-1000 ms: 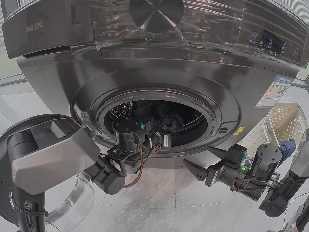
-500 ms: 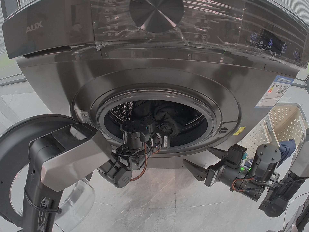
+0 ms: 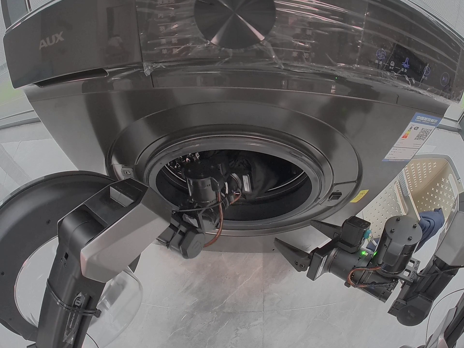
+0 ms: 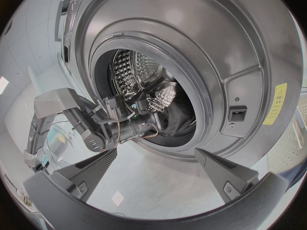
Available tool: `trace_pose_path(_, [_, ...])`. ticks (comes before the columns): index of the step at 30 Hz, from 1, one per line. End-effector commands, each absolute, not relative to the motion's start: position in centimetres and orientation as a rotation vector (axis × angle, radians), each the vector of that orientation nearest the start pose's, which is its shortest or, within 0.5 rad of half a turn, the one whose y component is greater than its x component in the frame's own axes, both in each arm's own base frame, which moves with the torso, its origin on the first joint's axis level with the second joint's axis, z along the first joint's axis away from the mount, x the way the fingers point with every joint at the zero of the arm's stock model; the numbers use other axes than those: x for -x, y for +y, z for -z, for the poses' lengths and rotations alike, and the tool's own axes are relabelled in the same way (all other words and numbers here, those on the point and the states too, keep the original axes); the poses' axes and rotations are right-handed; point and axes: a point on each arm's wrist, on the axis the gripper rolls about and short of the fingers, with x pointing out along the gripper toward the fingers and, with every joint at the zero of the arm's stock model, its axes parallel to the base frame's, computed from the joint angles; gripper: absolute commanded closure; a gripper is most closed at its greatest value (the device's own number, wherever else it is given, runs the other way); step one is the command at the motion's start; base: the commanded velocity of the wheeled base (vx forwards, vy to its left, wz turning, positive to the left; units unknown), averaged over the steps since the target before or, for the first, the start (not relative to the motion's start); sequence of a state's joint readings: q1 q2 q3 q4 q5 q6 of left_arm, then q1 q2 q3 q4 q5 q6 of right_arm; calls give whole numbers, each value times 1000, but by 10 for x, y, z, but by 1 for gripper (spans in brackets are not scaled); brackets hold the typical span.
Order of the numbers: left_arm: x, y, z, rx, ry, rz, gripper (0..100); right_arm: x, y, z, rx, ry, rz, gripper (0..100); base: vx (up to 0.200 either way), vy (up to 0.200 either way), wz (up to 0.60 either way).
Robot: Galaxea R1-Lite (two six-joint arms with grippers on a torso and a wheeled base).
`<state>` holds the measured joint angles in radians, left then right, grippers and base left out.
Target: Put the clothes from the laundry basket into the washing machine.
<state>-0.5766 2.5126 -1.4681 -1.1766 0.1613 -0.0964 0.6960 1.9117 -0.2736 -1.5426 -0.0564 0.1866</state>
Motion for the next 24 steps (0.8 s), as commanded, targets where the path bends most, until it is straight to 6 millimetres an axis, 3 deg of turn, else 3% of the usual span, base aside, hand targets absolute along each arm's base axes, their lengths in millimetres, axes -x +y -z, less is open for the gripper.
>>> trace_pose_path(1, [-465,-246,-90,216,-196,288,100,-205,171,-94,-144,148,-632,0,0,0,0])
trace_pose_path(5, [-467,-249,-103,248,-229,291,100,-205,172,-93,-144,148,-636,0,0,0,0])
trace_pose_path(9, [-464,-253,-101,249,-222,298,100,-204,171,-93,-143,151,-635,0,0,0,0])
trace_pose_path(10, [-463,-254,-100,248,-219,299,0,-205,171,-93,-143,149,-632,0,0,0,0])
trace_pose_path(16, [-446,-260,-100,235,-165,319,0,-205,169,-93,-147,150,-628,0,0,0,0])
trace_pose_path(21, [-400,-267,-105,210,-19,391,0,-205,169,-93,-147,150,-628,0,0,0,0])
trace_pose_path(24, [-389,-268,-104,205,11,422,0,-205,170,-93,-146,151,-628,0,0,0,0])
